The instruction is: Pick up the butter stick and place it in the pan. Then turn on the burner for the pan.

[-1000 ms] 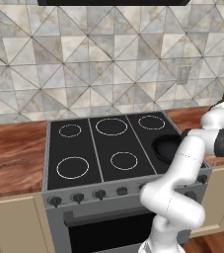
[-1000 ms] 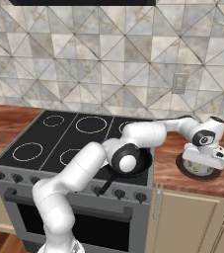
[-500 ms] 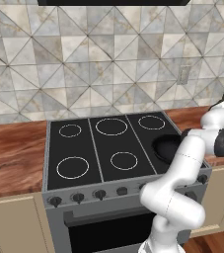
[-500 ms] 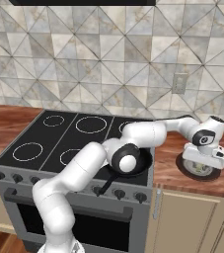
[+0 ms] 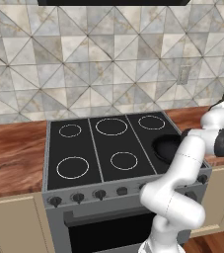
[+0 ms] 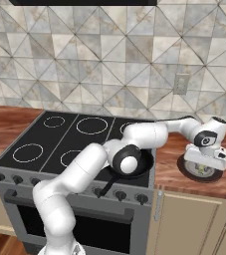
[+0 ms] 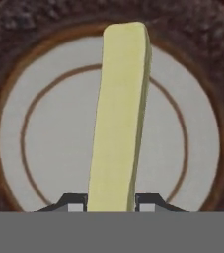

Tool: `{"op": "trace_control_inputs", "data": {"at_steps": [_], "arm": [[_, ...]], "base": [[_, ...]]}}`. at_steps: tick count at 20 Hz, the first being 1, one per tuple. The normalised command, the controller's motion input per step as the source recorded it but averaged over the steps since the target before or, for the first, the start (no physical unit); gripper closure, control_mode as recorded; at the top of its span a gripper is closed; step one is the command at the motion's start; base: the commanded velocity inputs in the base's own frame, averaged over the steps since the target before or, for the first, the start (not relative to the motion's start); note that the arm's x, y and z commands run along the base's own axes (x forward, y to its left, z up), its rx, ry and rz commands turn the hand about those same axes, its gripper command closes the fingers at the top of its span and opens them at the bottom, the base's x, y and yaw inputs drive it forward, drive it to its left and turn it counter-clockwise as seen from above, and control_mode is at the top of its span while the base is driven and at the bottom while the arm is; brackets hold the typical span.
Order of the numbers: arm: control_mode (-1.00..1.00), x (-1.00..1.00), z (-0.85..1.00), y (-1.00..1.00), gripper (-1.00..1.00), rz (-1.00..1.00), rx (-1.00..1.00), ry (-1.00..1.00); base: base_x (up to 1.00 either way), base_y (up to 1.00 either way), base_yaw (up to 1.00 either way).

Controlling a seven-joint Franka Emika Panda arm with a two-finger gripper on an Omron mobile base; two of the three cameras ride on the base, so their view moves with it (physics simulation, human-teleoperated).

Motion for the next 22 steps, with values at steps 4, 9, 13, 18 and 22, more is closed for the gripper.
{"op": "trace_control_inputs", "data": {"at_steps": [4,9,13,18,22], "arm": [[-1.00,-0.03,0.01,0.00,1.00,0.00,0.00,0.00],[-1.00,-0.44,0.15,0.17,1.00,0.00,0.00,0.00],[-1.00,-0.50,0.50,0.43,1.00,0.00,-0.01,-0.02],[-1.00,-0.44,0.53,0.72,1.00,0.00,-0.05,-0.01],[-1.00,-0.29,0.45,0.83,1.00,0.00,-0.08,-0.01]], "base": [[0.00,0.00,0.00],[0.00,0.00,0.00],[0.00,0.00,0.00],[0.00,0.00,0.00],[0.00,0.00,0.00]]}}
